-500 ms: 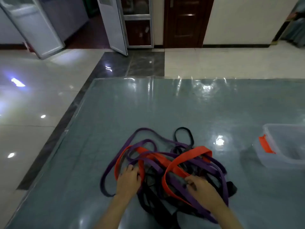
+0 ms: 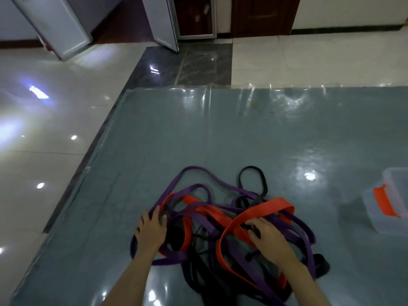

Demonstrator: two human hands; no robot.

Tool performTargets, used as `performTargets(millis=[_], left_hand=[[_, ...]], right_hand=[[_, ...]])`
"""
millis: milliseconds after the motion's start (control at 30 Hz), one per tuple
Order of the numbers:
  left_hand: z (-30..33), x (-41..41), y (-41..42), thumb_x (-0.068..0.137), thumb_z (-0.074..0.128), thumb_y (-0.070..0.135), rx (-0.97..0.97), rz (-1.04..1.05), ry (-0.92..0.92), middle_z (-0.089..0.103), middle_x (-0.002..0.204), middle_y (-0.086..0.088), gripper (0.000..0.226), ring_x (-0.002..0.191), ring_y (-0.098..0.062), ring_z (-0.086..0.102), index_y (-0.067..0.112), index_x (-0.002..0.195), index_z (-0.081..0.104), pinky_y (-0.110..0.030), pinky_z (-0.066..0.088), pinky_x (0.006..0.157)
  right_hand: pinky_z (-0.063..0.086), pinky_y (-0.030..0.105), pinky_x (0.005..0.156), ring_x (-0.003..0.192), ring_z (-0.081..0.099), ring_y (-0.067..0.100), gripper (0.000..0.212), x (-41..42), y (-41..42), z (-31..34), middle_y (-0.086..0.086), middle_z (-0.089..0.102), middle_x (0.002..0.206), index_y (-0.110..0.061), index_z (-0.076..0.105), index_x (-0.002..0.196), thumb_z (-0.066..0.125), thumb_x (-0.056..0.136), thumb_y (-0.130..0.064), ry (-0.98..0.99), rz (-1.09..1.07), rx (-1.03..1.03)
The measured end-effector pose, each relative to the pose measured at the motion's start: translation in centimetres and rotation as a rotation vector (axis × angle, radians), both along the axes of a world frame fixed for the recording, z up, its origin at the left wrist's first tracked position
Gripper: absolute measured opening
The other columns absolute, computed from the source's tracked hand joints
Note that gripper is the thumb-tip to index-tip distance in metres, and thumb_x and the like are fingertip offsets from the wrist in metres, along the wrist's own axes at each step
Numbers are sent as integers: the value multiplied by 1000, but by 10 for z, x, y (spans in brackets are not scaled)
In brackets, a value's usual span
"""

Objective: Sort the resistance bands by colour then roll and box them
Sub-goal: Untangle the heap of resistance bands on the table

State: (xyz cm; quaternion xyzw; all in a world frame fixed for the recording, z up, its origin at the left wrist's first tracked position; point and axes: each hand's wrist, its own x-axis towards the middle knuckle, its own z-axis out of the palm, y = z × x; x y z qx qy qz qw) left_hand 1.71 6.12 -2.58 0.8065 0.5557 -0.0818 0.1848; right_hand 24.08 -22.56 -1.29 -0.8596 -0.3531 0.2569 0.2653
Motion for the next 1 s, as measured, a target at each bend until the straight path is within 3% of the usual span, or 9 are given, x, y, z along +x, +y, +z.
performTargets(millis=[67,167,300,433,567,667,733,833,1000], left_hand=[[-5,-5,8,110,47,42,14,70,-48,28,169,-20,48,152,-42,31,35,157,46,-60,27,122],[-13,-10,24,110,54,28,-10,101,-184,41,161,-26,38,148,-45,39,25,147,63,-57,32,121],[-14,-5,40,105,57,6,-180,169,-340,72,127,-22,33,119,-40,67,6,135,70,-46,52,103],[-14,-1,46,101,58,9,-213,239,-256,76,91,-17,23,92,-38,71,11,93,79,-47,58,86],[-13,3,40,99,63,9,-98,210,-202,68,131,-22,36,121,-43,62,1,134,68,-51,50,105],[5,4,32,95,67,2,160,281,-405,53,155,-17,51,135,-43,48,0,145,59,-54,39,116],[21,2,30,97,65,1,242,283,-597,48,159,-13,52,143,-34,45,2,148,56,-51,37,121],[47,0,24,102,61,5,163,271,-844,45,159,3,49,145,-18,46,13,150,56,-44,43,119],[73,5,-28,96,70,-4,188,-59,-912,63,140,3,36,134,-10,57,19,123,76,-33,46,116]], right_hand=[[54,34,95,115,64,14,25,1,1,-6,-12,65,121,-25,71,123,67,99,-19,13,5,-3],[55,38,93,114,65,16,23,-2,2,-13,-10,66,119,-25,71,122,66,100,-23,17,17,-35],[55,39,93,113,63,17,23,0,3,-19,-10,65,118,-25,71,122,65,100,-24,23,18,-53],[56,36,92,111,63,14,22,3,4,-21,-12,64,116,-25,70,122,65,101,-24,52,9,-51],[56,34,92,109,64,10,21,5,2,-21,-13,65,115,-25,71,121,66,101,-23,85,-17,-27],[56,33,92,106,65,8,18,5,0,-21,-16,66,112,-27,72,119,66,102,-27,114,-42,11],[56,33,91,103,65,5,15,4,-1,-20,-19,66,110,-30,71,116,63,104,-34,134,-62,36],[58,34,86,97,67,1,11,-3,-1,-15,-19,70,105,-28,73,109,63,104,-30,110,-138,142],[59,25,82,92,74,6,12,-20,16,4,-15,77,97,-35,73,101,62,105,-32,258,-195,385]])
